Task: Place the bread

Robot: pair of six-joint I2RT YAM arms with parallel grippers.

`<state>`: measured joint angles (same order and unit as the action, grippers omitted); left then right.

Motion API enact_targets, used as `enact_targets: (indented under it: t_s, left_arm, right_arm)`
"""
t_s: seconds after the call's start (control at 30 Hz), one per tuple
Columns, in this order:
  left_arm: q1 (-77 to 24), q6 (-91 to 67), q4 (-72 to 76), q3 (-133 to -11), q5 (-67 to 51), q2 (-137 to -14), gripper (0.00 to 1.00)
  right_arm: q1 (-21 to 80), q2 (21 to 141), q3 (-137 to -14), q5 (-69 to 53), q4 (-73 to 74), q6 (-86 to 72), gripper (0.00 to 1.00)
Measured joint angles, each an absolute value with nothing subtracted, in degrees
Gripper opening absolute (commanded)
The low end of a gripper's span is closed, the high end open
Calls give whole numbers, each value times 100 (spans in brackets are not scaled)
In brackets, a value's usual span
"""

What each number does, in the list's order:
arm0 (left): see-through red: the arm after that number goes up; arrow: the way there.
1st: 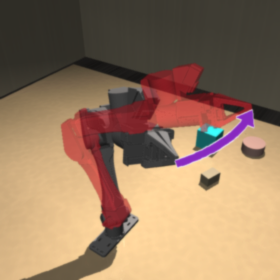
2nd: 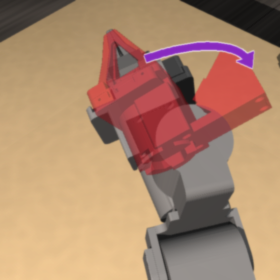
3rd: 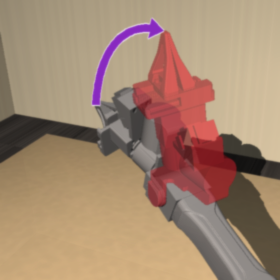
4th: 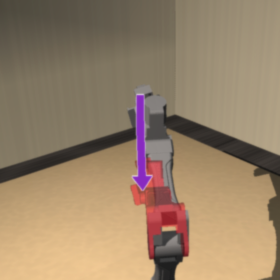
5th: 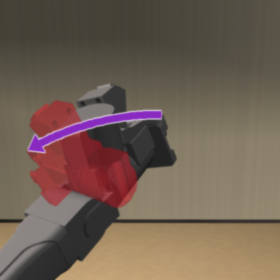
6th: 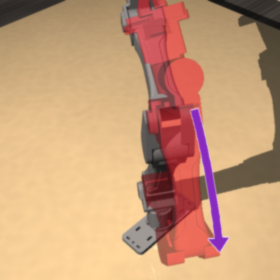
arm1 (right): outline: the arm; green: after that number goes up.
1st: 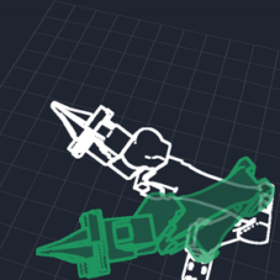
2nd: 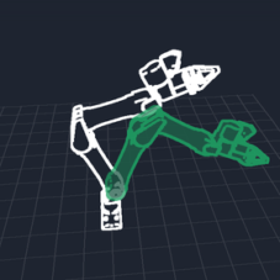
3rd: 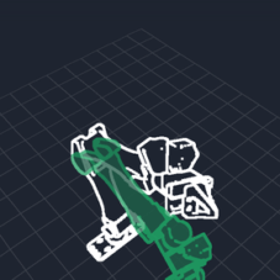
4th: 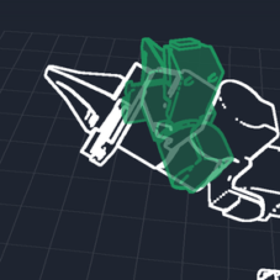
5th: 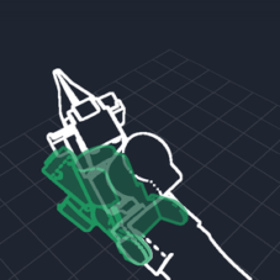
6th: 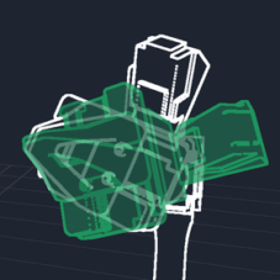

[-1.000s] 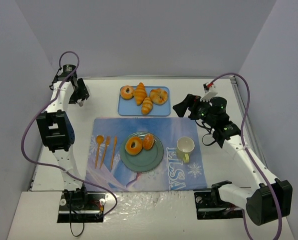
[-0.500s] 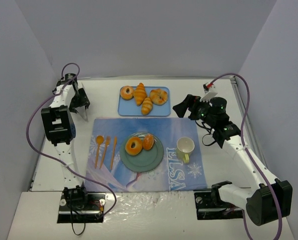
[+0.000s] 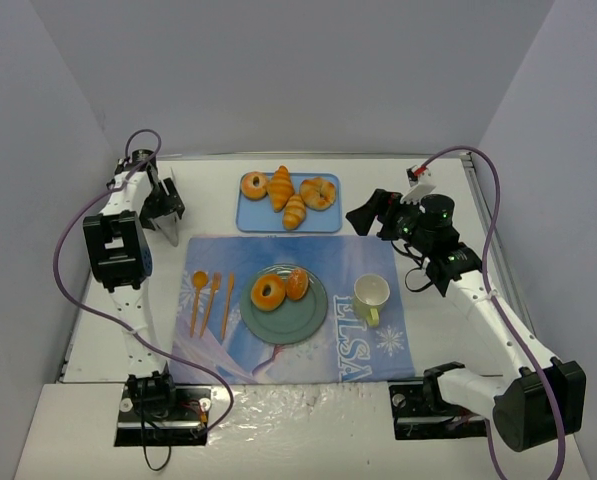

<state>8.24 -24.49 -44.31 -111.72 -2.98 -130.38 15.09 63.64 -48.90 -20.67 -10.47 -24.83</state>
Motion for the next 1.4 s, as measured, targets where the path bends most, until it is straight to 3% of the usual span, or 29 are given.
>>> enact_targets:
  t_s: [0.23,0.4,0.63,0.83,1.1,1.4]
  left_arm:
    - [745,-2446,-4466,-11116,-262,-12543,73]
    - [409,-2398,-4539,-10861,-236,-11311,74]
    - [-1026,-2129,-4525,-10445,-287,-9273,74]
    - [-2120,-1827,-4347,-9119,-296,-7880,75]
    - [-2246,-1582,-4033,-7465,-252,-6688,77]
    - [-2261,-1541,-3642,-6921,-306,-6101,77]
  right_arm:
    - [1509,6364,-4890,-2067,-1043,-2456,100]
    - [1509,6364,-4890,-2067,-1027,-2453,100]
    - [1512,6364,-4897,-2064,-1000,-2442,100]
    - [1544,6364,-4950,-2060,-946,-2434,100]
    - [1546,6364,-5050,-2053,-906,-2423,100]
    - [1549,6354,-5072,-2021,-873,-2464,100]
